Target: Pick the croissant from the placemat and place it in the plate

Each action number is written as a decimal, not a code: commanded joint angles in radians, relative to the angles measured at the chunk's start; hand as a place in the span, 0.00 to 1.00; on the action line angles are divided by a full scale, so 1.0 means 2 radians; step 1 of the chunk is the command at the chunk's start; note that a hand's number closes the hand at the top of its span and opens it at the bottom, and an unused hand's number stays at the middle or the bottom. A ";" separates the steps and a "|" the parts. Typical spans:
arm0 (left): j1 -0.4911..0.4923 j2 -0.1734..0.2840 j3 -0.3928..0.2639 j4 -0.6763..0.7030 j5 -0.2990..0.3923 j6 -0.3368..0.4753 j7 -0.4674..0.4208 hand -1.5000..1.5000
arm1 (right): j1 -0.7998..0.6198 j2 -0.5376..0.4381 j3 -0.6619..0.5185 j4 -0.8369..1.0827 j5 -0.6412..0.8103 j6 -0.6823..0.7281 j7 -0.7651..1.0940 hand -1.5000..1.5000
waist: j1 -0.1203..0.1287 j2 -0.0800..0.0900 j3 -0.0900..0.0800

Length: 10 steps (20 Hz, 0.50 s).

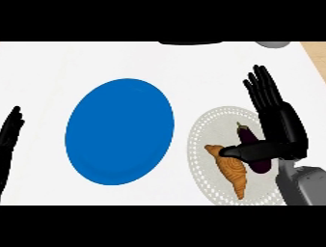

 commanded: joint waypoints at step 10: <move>0.012 -0.020 -0.016 0.030 -0.035 -0.024 -0.038 0.50 | 0.301 -0.017 0.044 -0.287 0.078 -0.044 -0.102 0.00 | 0.012 0.006 0.004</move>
